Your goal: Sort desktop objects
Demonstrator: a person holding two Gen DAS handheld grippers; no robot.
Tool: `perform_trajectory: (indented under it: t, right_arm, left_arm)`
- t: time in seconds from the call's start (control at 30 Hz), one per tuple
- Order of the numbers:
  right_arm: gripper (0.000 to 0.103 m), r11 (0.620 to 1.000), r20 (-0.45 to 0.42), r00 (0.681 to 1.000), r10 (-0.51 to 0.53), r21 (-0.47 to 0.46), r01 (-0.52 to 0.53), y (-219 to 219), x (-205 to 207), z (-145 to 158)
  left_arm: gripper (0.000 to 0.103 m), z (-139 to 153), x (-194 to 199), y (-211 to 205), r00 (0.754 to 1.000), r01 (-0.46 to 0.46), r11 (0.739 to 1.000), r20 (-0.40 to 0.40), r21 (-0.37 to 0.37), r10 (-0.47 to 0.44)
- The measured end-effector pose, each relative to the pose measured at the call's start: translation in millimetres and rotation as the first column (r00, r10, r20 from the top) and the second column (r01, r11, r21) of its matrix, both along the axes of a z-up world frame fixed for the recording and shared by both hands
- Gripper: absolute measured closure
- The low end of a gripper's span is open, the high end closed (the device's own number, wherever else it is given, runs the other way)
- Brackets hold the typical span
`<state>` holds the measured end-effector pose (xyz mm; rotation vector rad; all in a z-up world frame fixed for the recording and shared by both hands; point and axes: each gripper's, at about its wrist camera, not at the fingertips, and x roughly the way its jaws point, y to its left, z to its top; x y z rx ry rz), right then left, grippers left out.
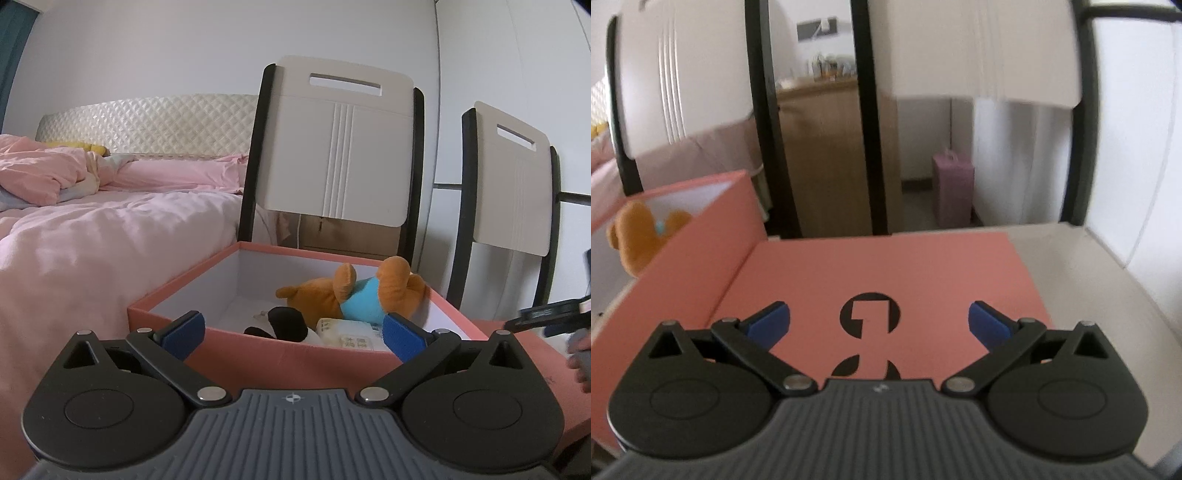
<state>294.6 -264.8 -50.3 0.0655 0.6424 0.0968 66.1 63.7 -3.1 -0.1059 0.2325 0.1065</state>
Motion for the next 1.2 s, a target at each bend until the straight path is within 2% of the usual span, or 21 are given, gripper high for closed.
perform_trajectory:
  t: [0.2,0.37,1.2]
  right_arm:
    - [0.000,0.999,-0.054,0.998,-0.009,-0.046,0.007,15.0,34.4,-17.2]
    - [0.000,0.996,-0.086,0.996,-0.007,-0.093,-0.001,22.5,40.3,-26.8]
    - [0.000,0.998,-0.065,0.998,0.002,-0.068,-0.007,18.2,45.9,-32.3]
  left_arm:
    - [0.000,0.1,1.1,1.5,1.000,0.004,1.000,-0.006,-0.005,-0.004]
    - [0.000,-0.2,1.7,2.9,1.000,0.001,1.000,-0.009,-0.013,-0.001]
    - [0.000,0.0,-0.7,4.6,1.000,0.005,1.000,-0.005,-0.023,-0.005]
